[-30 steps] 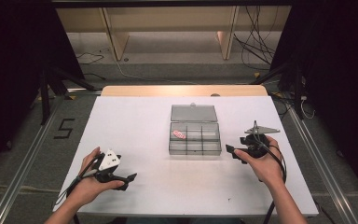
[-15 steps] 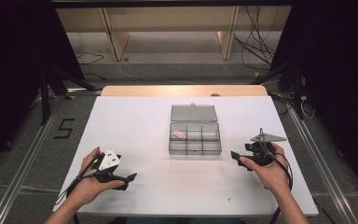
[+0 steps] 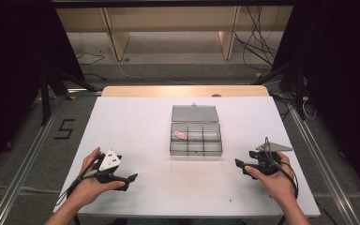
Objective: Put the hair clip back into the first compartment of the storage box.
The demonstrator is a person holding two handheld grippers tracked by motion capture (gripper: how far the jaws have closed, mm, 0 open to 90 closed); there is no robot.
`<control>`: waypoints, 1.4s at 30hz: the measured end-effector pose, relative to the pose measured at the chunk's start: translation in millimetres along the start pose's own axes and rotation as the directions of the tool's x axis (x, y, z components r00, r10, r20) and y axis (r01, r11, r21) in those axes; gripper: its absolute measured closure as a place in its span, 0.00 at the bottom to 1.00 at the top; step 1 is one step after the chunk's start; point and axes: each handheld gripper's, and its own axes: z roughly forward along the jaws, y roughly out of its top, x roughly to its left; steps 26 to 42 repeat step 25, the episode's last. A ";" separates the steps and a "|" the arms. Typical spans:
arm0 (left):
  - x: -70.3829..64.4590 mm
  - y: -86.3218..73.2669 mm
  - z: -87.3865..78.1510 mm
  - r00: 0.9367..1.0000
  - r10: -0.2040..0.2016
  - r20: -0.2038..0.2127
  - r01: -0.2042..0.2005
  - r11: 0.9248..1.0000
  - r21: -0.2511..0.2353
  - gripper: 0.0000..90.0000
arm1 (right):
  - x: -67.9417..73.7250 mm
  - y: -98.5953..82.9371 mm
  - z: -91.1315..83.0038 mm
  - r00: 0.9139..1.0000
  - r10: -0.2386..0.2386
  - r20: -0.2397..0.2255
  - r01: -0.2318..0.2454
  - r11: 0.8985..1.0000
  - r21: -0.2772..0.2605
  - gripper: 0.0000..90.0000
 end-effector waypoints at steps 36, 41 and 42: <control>-0.9 -0.1 1.8 1.000 0.001 0.005 -0.001 1.000 0.003 0.12 | 1.5 -31.4 -12.8 0.999 0.015 0.044 -0.016 0.999 0.029 0.33; -0.9 -0.1 1.8 1.000 0.001 0.005 -0.001 1.000 0.003 0.12 | 1.5 -31.4 -12.8 0.999 0.015 0.044 -0.016 0.999 0.029 0.33; -0.9 -0.1 1.8 1.000 0.001 0.005 -0.001 1.000 0.003 0.12 | 1.5 -31.4 -12.8 0.999 0.015 0.044 -0.016 0.999 0.029 0.33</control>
